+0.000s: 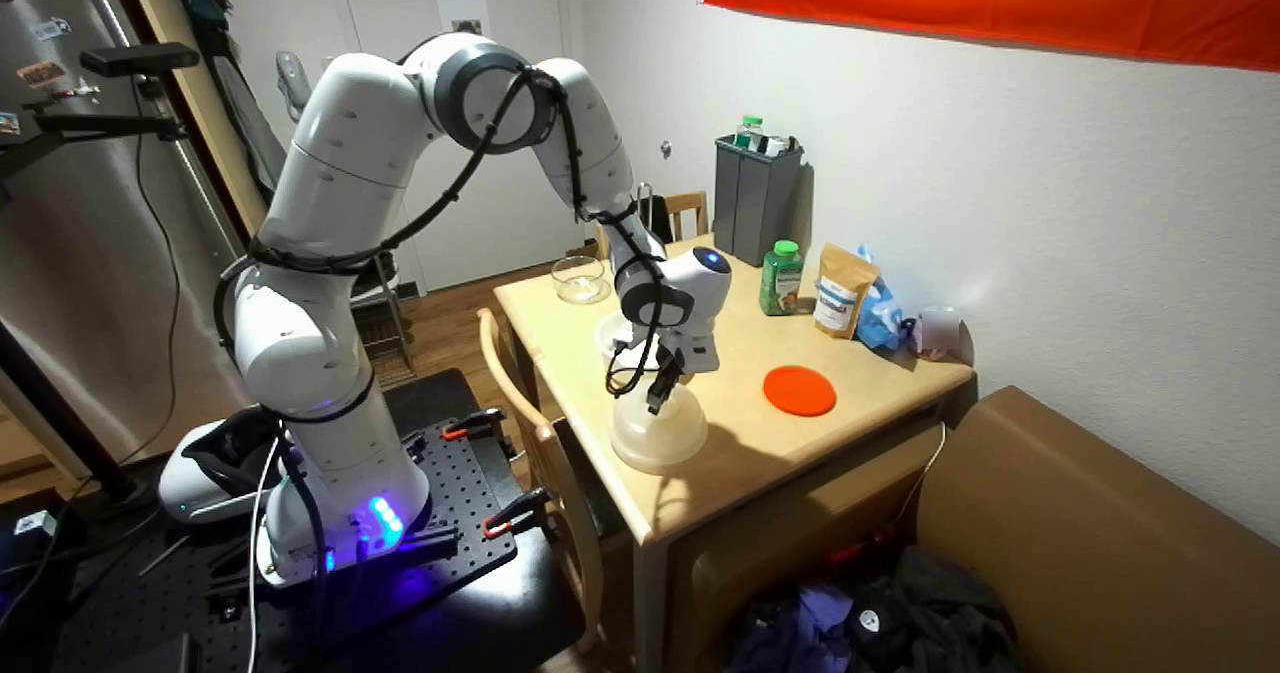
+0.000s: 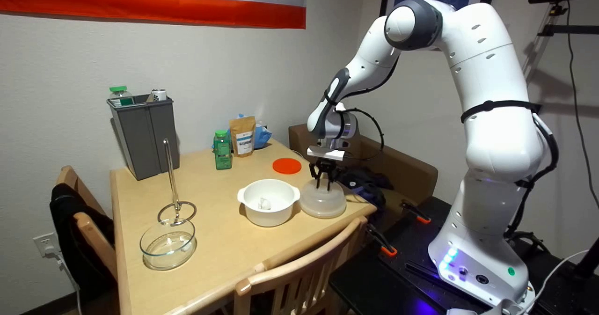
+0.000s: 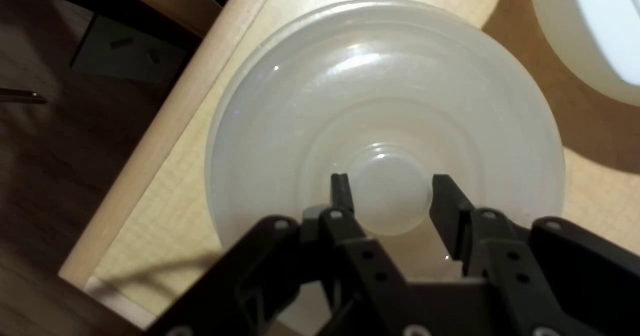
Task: Uncover the white bowl and put the lid on the table
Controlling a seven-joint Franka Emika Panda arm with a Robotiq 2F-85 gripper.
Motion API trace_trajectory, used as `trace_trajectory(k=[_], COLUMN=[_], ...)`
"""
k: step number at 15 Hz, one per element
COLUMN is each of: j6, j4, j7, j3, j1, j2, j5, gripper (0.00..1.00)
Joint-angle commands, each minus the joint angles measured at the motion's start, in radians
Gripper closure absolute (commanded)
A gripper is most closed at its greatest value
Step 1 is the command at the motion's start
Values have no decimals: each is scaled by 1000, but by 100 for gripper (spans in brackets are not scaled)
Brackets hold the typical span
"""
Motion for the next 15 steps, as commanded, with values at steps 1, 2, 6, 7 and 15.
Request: trace_trajectory(k=[1, 2, 6, 7, 15], j6=[-27, -29, -37, -41, -43], j4=[9, 9, 10, 10, 11], j7=[17, 17, 17, 15, 12], j3=[1, 1, 2, 3, 2], j1=[2, 2, 1, -1, 0], j2=[-5, -5, -6, -6, -5], j5=[19, 19, 20, 20, 18], gripper=[81, 81, 81, 81, 26])
